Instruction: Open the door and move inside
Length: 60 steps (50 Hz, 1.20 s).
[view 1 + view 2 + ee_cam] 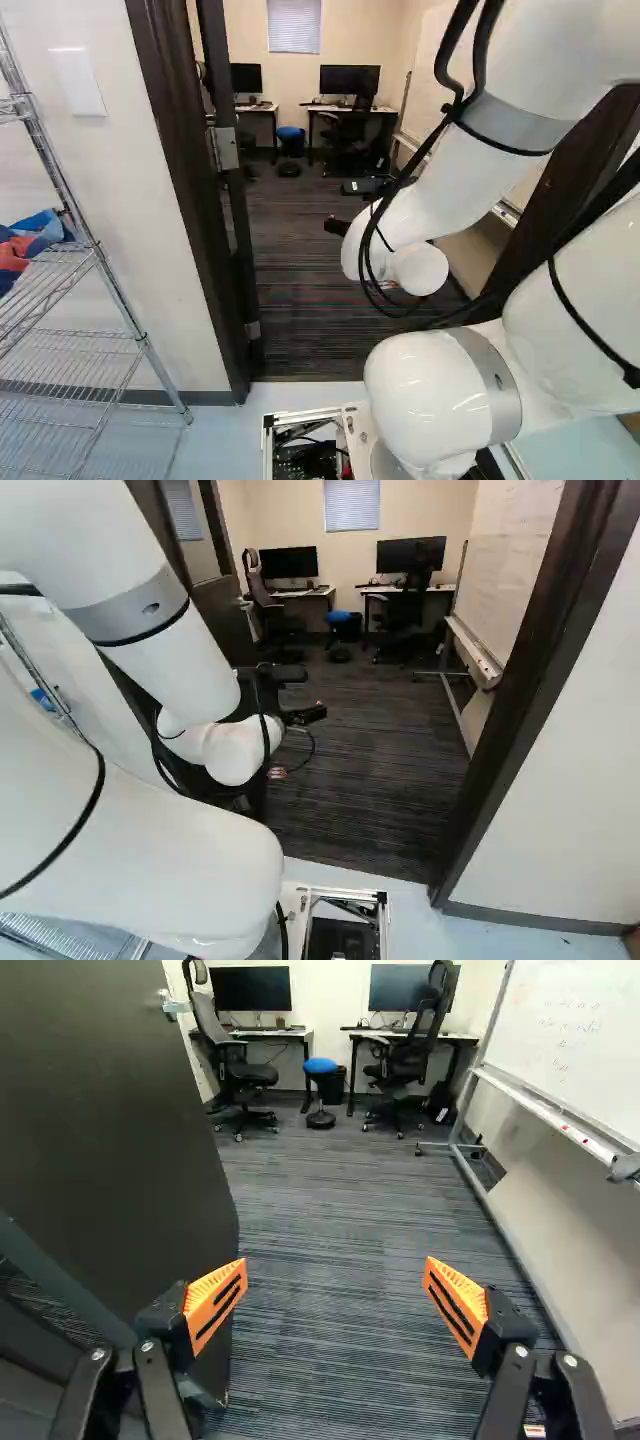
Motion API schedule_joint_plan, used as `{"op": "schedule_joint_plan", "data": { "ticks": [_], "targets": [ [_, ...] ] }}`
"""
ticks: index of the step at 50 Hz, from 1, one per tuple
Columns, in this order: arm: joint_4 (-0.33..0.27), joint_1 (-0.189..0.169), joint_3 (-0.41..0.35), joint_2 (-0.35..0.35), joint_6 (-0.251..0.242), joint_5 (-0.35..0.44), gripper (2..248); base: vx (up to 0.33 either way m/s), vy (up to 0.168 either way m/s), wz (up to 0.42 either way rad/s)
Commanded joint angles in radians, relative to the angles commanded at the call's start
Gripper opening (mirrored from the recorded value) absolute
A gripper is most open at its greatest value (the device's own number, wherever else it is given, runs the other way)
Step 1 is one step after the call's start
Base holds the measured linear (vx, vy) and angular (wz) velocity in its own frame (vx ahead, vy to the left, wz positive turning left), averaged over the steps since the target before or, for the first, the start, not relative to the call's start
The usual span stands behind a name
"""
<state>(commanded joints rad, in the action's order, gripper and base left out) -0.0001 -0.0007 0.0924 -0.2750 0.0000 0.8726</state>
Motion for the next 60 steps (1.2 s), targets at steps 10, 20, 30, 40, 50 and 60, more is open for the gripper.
{"op": "schedule_joint_plan", "data": {
  "ticks": [10,20,30,40,50,60],
  "targets": [
    [0.000,0.001,-0.005,-0.004,0.000,0.000,247,0.000,0.000,0.000],
    [0.000,0.001,-0.005,-0.004,0.000,0.000,247,0.000,0.000,0.000],
    [0.000,0.001,-0.005,-0.004,0.000,0.000,247,0.021,0.002,0.001],
    [0.000,0.001,-0.005,-0.004,0.000,0.000,247,0.057,0.001,-0.006],
    [0.000,0.001,-0.005,-0.004,0.000,0.000,247,0.085,-0.018,0.005],
    [0.000,0.001,-0.005,-0.004,0.000,0.000,247,0.125,-0.048,-0.101]
  ]
}}
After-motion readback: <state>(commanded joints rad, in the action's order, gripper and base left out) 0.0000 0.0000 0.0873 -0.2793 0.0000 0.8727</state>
